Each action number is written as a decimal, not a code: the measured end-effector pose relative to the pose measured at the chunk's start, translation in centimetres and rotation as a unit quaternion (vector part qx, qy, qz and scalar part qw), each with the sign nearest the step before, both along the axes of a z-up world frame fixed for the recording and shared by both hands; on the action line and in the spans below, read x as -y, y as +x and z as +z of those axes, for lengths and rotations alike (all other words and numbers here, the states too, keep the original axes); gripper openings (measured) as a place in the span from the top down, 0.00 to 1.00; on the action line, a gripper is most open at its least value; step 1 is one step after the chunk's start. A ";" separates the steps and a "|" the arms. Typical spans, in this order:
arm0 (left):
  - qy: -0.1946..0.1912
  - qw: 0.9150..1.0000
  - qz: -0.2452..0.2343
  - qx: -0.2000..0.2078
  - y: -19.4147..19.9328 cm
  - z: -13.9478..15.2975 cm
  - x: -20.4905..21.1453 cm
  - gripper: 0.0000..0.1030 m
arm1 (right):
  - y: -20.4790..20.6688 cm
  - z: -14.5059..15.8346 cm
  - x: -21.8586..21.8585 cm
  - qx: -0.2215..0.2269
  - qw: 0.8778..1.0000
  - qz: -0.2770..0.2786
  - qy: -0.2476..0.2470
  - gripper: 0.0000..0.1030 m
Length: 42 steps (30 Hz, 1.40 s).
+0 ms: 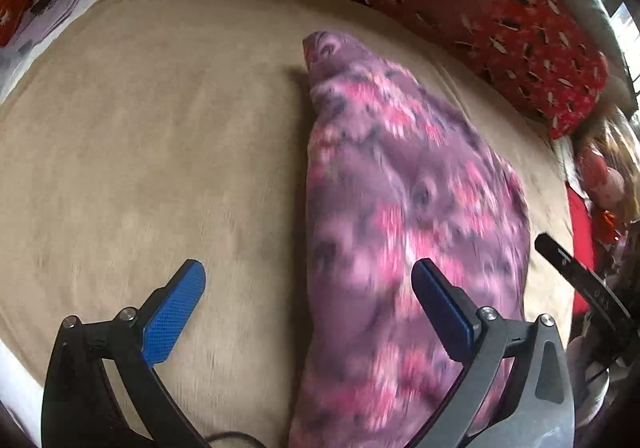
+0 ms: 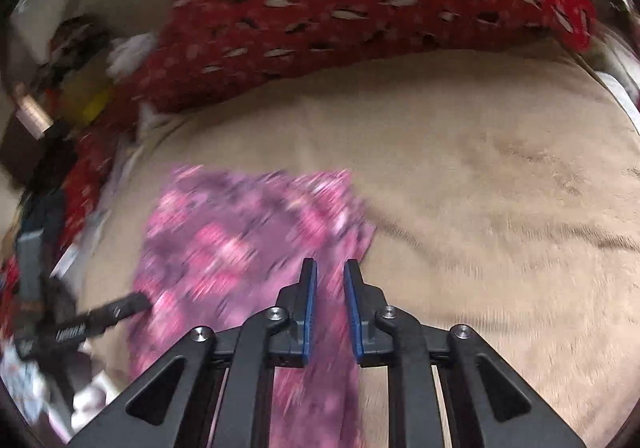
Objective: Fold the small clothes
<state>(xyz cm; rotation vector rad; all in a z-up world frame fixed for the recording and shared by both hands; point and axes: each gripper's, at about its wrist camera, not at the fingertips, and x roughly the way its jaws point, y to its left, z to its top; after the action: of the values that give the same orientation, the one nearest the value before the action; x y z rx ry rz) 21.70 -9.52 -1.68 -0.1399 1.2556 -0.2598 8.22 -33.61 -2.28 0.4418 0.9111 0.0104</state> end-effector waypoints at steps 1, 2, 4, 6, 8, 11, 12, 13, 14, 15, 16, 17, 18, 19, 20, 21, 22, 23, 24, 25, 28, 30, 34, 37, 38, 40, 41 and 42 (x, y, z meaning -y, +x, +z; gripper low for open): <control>0.007 1.000 0.002 -0.002 -0.9 -0.5 -0.1 0.00 | -0.9 0.0 -0.4 0.006 1.000 0.014 0.004 0.77; 0.016 1.000 0.000 -0.008 -1.2 -1.2 0.0 0.00 | -1.5 -0.4 -0.7 0.003 1.000 0.027 0.007 0.73; 0.038 0.999 -0.009 -0.018 -1.6 -2.4 0.6 0.00 | -2.4 -2.2 -1.5 -0.023 0.999 0.039 -0.002 0.65; 0.053 0.999 -0.013 -0.005 -2.4 -1.4 0.8 0.00 | -2.6 -4.0 -2.2 -0.057 0.997 0.037 -0.034 0.64; 0.050 0.998 -0.029 0.007 -3.7 0.2 1.0 0.00 | -3.5 -2.9 -1.8 -0.046 0.998 0.020 -0.027 0.62; 0.061 0.997 -0.046 0.031 -5.8 1.3 1.3 0.00 | -5.1 -0.7 -1.9 -0.015 0.999 0.040 0.011 0.58; 0.064 0.996 -0.048 0.031 -6.1 1.2 1.5 0.00 | -5.5 -0.5 -2.2 -0.013 0.998 0.051 0.018 0.51; 0.066 0.996 -0.051 0.026 -6.3 0.8 1.6 0.00 | -5.9 -0.5 -2.6 -0.015 0.998 0.056 0.019 0.45; 0.072 0.996 -0.052 0.012 -6.6 0.2 1.7 0.00 | -6.2 -0.9 -3.0 -0.023 0.998 0.053 0.012 0.45; 0.075 0.996 -0.053 0.000 -6.5 -0.3 1.7 0.00 | -6.2 -1.5 -3.3 -0.037 0.998 0.051 0.005 0.45; 0.073 0.996 -0.053 -0.007 -6.5 -0.5 2.0 0.00 | -6.1 -2.2 -3.6 -0.056 0.997 0.048 0.000 0.50; 0.072 0.996 -0.051 -0.009 -6.7 -0.6 1.9 0.00 | -6.0 -2.9 -3.6 -0.070 0.996 0.048 0.009 0.58; 0.074 0.996 -0.049 -0.008 -6.9 -0.6 1.7 0.00 | -6.3 -3.2 -3.4 -0.065 0.996 0.051 0.030 0.84; 0.076 0.996 -0.050 -0.007 -7.0 -0.6 1.6 0.00 | -6.8 -3.0 -3.3 -0.051 0.996 0.054 0.051 0.91; 0.079 0.996 -0.048 -0.007 -7.1 -0.8 1.4 0.00 | -7.2 -2.5 -3.2 -0.034 0.997 0.051 0.048 0.95; 0.079 0.996 -0.045 -0.011 -7.3 -1.0 1.1 0.00 | -7.6 -2.0 -2.9 -0.017 0.998 0.043 0.037 0.95; 0.077 0.996 -0.044 -0.018 -7.2 -1.4 1.0 0.00 | -7.7 -1.7 -2.4 -0.006 0.999 0.032 0.025 0.95; 0.076 0.996 -0.043 -0.023 -7.3 -1.6 1.0 0.00 | -7.6 -2.1 -1.7 -0.010 1.000 0.021 0.016 0.95; 0.075 0.996 -0.041 -0.028 -7.3 -1.7 1.1 0.00 | -7.1 -3.2 -1.2 -0.033 0.999 0.017 0.020 0.95; 0.074 0.996 -0.039 -0.029 -7.4 -1.5 1.0 0.00 | -6.8 -4.1 -0.9 -0.052 0.998 0.017 0.029 0.95; 0.071 0.997 -0.042 -0.012 -8.6 -0.3 0.7 0.00 | -7.4 -2.6 -2.1 -0.039 0.999 0.030 0.001 0.87; 0.077 0.996 -0.047 -0.003 -9.9 0.0 1.0 0.00 | -8.2 -0.8 -3.1 -0.018 0.999 0.040 0.004 0.85; 0.098 0.994 -0.056 -0.011 -10.5 -1.1 2.0 0.00 | -9.9 -0.2 -4.3 0.010 0.998 0.055 -0.023 0.58; 0.097 0.994 -0.050 -0.020 -10.8 -1.8 1.9 0.00 | -9.5 -3.2 -3.6 -0.063 0.996 0.042 -0.049 0.59; 0.097 0.994 -0.050 -0.019 -10.9 -1.7 1.8 0.00 | -9.3 -4.4 -3.4 -0.093 0.994 0.036 -0.053 0.59; 0.100 0.993 -0.052 -0.014 -11.2 -1.6 1.9 0.00 | -10.0 -4.4 -2.6 -0.085 0.996 0.022 -0.025 0.57; 0.102 0.993 -0.053 -0.012 -11.4 -1.6 1.8 0.00 | -10.4 -3.9 -2.3 -0.080 0.996 0.014 -0.018 0.57; 0.102 0.993 -0.052 -0.011 -11.7 -1.6 1.8 0.00 | -10.7 -3.4 -2.2 -0.075 0.997 0.012 -0.021 0.57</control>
<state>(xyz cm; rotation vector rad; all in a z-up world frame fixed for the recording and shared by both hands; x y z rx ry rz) 10.03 -11.36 -3.27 0.0989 1.3057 -0.2175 -2.51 -31.40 -5.70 0.3966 1.0632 -0.0211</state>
